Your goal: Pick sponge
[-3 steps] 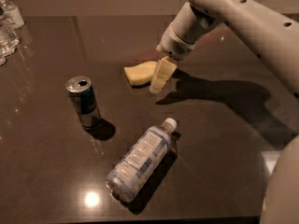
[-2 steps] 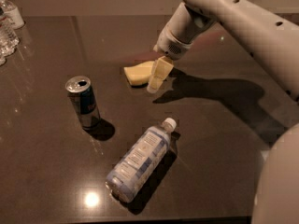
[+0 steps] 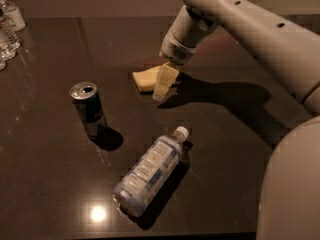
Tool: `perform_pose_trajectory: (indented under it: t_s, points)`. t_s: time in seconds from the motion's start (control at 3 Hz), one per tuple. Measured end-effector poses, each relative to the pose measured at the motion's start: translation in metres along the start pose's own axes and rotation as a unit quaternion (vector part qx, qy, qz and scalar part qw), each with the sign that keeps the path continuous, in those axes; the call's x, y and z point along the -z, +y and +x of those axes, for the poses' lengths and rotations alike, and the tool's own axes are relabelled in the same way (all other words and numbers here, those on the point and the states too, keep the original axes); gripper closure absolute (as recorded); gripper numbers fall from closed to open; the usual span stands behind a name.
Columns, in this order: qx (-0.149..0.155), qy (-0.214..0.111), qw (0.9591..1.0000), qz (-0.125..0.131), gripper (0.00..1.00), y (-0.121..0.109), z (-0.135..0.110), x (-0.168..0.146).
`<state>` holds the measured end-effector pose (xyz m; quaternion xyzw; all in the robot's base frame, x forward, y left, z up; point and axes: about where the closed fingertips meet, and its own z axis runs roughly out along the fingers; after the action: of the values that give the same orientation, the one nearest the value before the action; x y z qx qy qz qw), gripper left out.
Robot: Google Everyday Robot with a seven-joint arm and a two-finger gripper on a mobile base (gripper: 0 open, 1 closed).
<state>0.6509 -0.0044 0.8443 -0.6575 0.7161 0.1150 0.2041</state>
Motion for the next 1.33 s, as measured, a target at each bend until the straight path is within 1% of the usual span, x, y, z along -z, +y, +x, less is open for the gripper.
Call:
perform_pose_trajectory:
  t_s: [0.33,0.67,1.0,1.33]
  points:
    - [0.004,0.014,0.9998,-0.010,0.22,0.000,-0.001,-0.011]
    - [0.005,0.021,0.9997,-0.014,0.46,0.000,0.000,-0.014]
    - [0.002,0.019,0.9996,-0.019,0.69,0.004,-0.002,-0.010]
    - [0.009,0.006,0.9997,-0.023,0.92,0.014,-0.010,0.007]
